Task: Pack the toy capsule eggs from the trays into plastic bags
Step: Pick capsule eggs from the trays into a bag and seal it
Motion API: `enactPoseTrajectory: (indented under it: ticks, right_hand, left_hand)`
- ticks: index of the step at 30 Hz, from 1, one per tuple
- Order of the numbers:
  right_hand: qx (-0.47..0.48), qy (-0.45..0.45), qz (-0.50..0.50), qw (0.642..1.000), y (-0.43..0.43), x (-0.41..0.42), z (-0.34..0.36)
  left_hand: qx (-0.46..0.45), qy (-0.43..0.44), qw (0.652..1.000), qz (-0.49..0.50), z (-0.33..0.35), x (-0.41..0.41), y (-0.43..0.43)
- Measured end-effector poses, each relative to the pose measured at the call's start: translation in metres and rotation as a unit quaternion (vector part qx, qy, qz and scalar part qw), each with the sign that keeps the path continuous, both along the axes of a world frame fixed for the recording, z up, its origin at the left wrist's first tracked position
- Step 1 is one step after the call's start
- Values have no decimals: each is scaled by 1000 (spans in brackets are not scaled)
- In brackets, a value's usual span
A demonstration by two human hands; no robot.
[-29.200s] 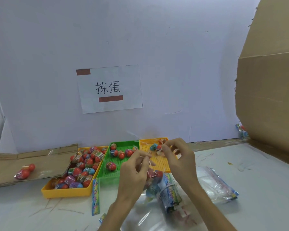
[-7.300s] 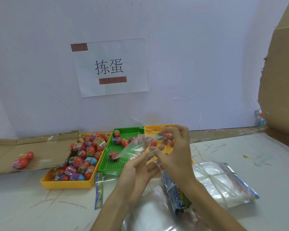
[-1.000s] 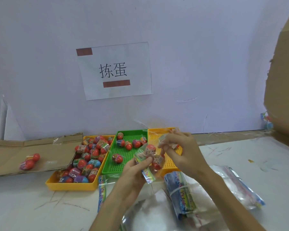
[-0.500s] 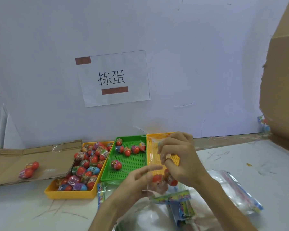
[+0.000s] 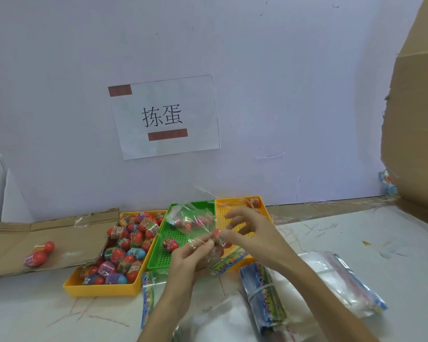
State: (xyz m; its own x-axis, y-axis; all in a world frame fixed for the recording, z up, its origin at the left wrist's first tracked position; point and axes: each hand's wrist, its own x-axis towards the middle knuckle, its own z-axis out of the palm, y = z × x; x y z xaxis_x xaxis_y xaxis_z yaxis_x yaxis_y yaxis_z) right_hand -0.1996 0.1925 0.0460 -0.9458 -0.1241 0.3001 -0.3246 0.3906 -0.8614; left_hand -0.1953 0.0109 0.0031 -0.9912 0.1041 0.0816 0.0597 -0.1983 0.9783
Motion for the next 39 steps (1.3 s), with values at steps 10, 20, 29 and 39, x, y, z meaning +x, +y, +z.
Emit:
enactPoseTrajectory:
  ticks: [10, 20, 29, 39]
  right_hand:
    - [-39, 19, -12, 999, -12, 1, -5]
    - [-83, 46, -47, 994, -16, 3, -7]
    - [-197, 72, -71, 975, -11, 2, -5]
    - [-242, 56, -61, 967, 3, 0, 2]
  left_hand:
    - [15, 56, 997, 58, -2, 0, 6]
    - [23, 73, 993, 95, 2, 2, 6]
    - [45, 38, 993, 101, 6, 7, 9]
    - [-67, -13, 989, -134, 9, 15, 14]
